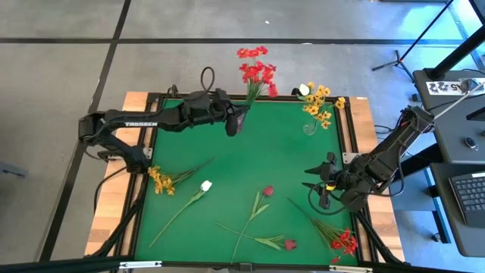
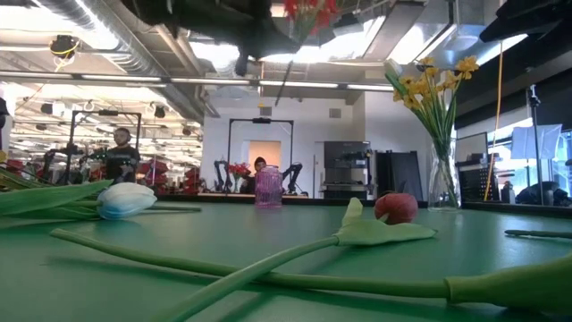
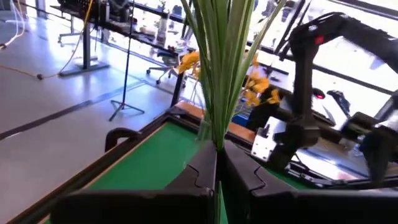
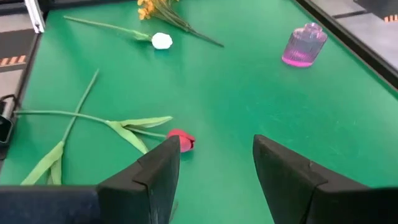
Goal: Sort flowers into vase by color
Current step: Put the top red flowers into the pink vase
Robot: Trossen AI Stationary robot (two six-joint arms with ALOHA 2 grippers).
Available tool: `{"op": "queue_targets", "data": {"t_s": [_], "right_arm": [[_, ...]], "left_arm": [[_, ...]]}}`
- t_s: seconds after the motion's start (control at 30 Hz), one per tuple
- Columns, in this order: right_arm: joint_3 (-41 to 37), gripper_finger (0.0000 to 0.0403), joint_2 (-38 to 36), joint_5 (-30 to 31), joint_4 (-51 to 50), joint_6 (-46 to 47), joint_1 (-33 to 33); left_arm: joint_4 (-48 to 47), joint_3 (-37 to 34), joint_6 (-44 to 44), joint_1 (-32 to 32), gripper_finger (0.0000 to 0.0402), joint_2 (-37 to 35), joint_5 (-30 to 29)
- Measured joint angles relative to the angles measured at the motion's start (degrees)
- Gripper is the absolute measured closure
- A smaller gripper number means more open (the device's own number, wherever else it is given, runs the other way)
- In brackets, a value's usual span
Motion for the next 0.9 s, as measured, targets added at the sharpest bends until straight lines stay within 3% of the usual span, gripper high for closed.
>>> {"op": "queue_targets", "data": {"t_s": [0.43, 0.67, 0.9], "right_arm": [[0.0, 0.0201, 6.29, -0.61, 0.02, 4.48, 0.0], [0.0, 0.0201, 7.06, -4.36, 0.2, 9.03, 0.0], [0.0, 0.0201, 7.06, -4.97, 0.29, 11.16, 0.0]], "left_arm": [[7.9, -0.41, 3.45, 9.36, 0.0399, 9.53, 2.88], [23.49, -8.49, 4.16, 11.36, 0.0399, 9.36, 4.25], [29.23, -14.4, 4.39, 12.83, 0.0399, 9.38, 5.92]]}}
